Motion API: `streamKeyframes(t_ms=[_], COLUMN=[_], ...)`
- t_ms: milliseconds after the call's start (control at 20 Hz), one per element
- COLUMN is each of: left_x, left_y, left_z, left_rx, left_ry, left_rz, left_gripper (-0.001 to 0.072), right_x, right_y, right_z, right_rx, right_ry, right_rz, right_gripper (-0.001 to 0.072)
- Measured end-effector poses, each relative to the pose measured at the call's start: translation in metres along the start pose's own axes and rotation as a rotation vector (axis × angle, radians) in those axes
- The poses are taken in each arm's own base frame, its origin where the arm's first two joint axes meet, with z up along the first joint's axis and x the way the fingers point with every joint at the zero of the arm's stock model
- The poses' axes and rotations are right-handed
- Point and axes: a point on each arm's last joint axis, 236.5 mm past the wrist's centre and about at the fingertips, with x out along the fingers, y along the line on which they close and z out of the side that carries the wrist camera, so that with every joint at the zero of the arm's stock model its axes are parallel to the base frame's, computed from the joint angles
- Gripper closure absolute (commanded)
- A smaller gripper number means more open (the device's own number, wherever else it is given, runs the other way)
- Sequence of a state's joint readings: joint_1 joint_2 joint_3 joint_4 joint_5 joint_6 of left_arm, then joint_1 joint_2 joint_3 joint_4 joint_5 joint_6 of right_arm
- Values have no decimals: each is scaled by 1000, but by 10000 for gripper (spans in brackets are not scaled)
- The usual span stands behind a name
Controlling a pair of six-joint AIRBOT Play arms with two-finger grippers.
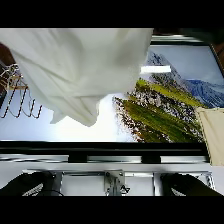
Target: Fold the shirts.
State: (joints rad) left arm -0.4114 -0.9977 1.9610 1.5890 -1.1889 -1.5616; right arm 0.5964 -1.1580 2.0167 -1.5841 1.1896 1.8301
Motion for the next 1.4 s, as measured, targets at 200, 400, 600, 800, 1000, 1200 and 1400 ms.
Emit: streamKeyframes(t_ms=[200, 400, 600, 800, 1000, 1200, 1400], left_x=[44, 79, 96, 103, 100, 85, 78], left_y=[-1, -3, -4, 7, 13, 12, 3], left_z=[-104, -202, -283, -326, -345, -358, -356], left_rx=[-2, -43, -71, -87, -48, 15, 14], left_ry=[326, 566, 738, 831, 894, 979, 997], left_rz=[2, 14, 31, 63, 53, 9, -38], left_gripper=[652, 652, 652, 637, 472, 180, 19], right_x=[47, 94, 117, 121, 121, 122, 123], right_y=[-19, -33, -32, -30, -29, -29, -29], right_z=[-95, -188, -245, -264, -271, -272, -272], right_rx=[23, 24, 31, 28, 26, 27, 27], right_ry=[370, 709, 914, 988, 1014, 1018, 1016], right_rz=[-78, -131, -111, -93, -86, -83, -82], right_gripper=[637, 637, 637, 637, 637, 637, 637])
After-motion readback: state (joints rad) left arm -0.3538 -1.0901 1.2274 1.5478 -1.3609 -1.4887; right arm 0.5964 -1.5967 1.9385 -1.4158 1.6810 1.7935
